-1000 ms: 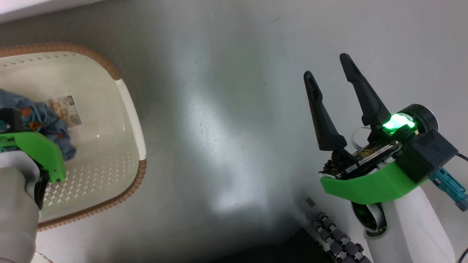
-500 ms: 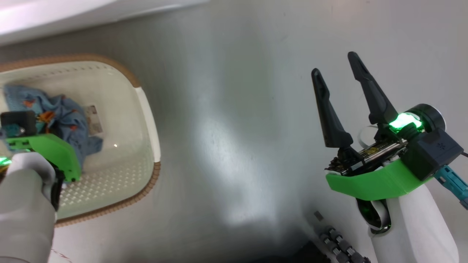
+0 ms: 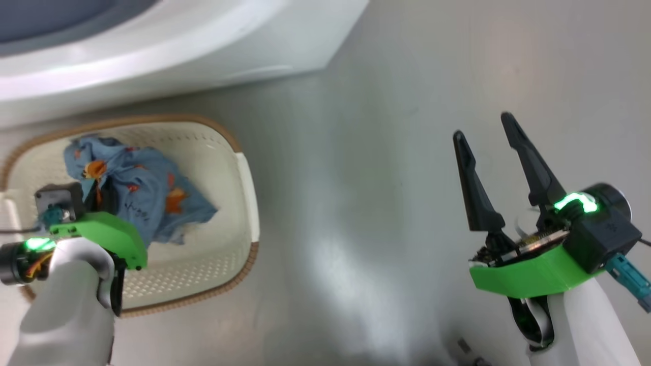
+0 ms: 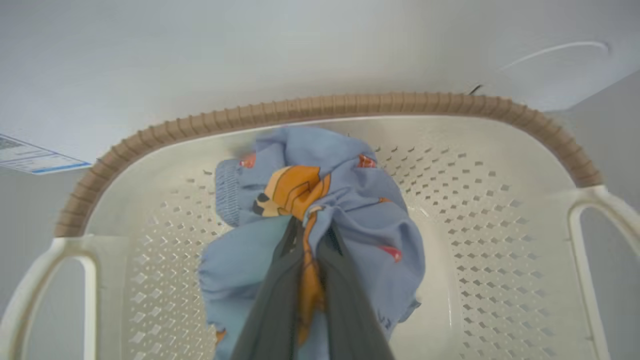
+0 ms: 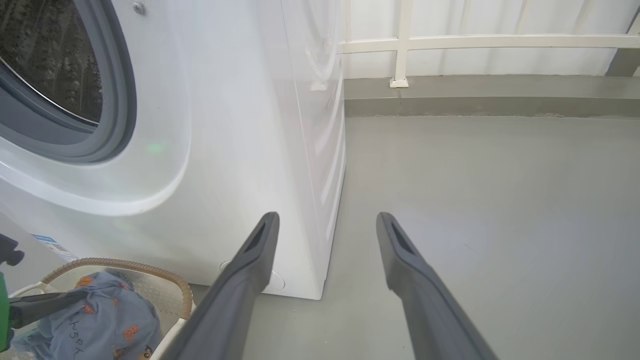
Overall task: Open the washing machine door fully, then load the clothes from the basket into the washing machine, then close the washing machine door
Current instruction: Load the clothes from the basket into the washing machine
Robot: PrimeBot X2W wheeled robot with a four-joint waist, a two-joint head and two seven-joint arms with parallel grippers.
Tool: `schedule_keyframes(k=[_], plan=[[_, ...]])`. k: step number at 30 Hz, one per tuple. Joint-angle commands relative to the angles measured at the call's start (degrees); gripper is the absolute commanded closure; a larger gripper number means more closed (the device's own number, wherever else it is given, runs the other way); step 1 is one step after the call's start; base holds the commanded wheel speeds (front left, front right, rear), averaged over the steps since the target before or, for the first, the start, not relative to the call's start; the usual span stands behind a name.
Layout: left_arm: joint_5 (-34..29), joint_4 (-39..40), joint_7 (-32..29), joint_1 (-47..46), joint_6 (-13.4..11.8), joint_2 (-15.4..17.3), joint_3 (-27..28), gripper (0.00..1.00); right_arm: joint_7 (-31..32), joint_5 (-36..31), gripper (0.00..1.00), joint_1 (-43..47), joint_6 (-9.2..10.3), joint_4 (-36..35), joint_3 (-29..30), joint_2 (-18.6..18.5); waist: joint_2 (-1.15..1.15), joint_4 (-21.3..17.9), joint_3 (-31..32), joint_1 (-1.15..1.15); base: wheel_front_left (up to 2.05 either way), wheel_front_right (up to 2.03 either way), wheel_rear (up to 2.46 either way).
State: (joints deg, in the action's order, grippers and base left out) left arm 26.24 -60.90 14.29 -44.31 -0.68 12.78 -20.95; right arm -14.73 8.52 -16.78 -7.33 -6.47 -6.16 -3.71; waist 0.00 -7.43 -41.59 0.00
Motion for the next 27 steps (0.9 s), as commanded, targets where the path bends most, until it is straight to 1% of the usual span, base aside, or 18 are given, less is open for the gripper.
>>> schedule_keyframes(k=[1, 7, 10, 12, 13, 14, 15, 20, 27], plan=[[-0.7, 3.3, 0.7, 3.8, -1.3, 2.6, 2.2, 1.00, -0.3, -0.7, 0.00, 2.6, -0.16, -0.9, -0.9, -0.1, 0.00, 2.8, 5.0, 0.00, 0.00, 0.00, 0.00], [-2.7, 16.3, 0.7, 13.5, -4.0, 2.6, 6.0, 1.00, -0.3, -0.6, 0.00, 4.9, -0.16, -0.1, -0.9, -0.6, 0.00, 4.1, 10.8, 0.00, 0.00, 0.00, 0.00], [-3.7, 22.2, 0.7, 17.6, -4.6, 2.4, 8.0, 1.00, -0.3, -0.8, 0.00, 6.4, -0.16, 0.3, -0.7, -0.6, 0.00, 4.7, 13.7, 0.00, 0.00, 0.00, 0.00], [-4.4, 26.1, 0.7, 20.3, -4.9, 2.1, 9.2, 1.00, -0.3, -0.7, 0.00, 7.4, -0.16, 0.6, -0.3, -0.8, 0.00, 5.1, 15.5, 0.00, 0.00, 0.00, 0.00], [-4.4, 26.1, 0.7, 20.3, -4.9, 2.1, 9.2, 1.00, -0.3, -0.7, 0.00, 7.4, -0.16, 0.6, -0.3, -0.8, 0.00, 5.1, 15.5, 0.00, 0.00, 0.00, 0.00], [-4.8, 28.1, 0.7, 21.6, -5.0, 1.9, 9.8, 1.00, -0.3, -0.8, 0.00, 8.0, -0.16, 0.7, -0.2, -0.9, 0.00, 5.3, 16.5, 0.00, 0.00, 0.00, 0.00], [-5.7, 31.8, 0.7, 24.1, -5.3, 1.7, 10.7, 1.00, -0.3, -0.8, 0.00, 9.1, -0.16, 0.9, 0.2, -0.9, 0.00, 5.7, 18.3, 0.00, 0.00, 0.00, 0.00], [-7.9, 40.5, 0.7, 29.4, -5.6, 1.4, 12.7, 1.00, -0.3, -1.0, 0.00, 11.6, -0.16, 1.4, 1.0, -0.9, 0.00, 6.5, 22.7, 0.00, 0.00, 0.00, 0.00], [-10.0, 49.7, 0.7, 35.6, -5.5, 1.7, 14.4, 1.00, -0.3, -1.1, 0.00, 14.9, -0.16, 2.1, 1.8, -0.7, 0.00, 7.2, 28.8, 0.00, 0.00, 0.00, 0.00]])
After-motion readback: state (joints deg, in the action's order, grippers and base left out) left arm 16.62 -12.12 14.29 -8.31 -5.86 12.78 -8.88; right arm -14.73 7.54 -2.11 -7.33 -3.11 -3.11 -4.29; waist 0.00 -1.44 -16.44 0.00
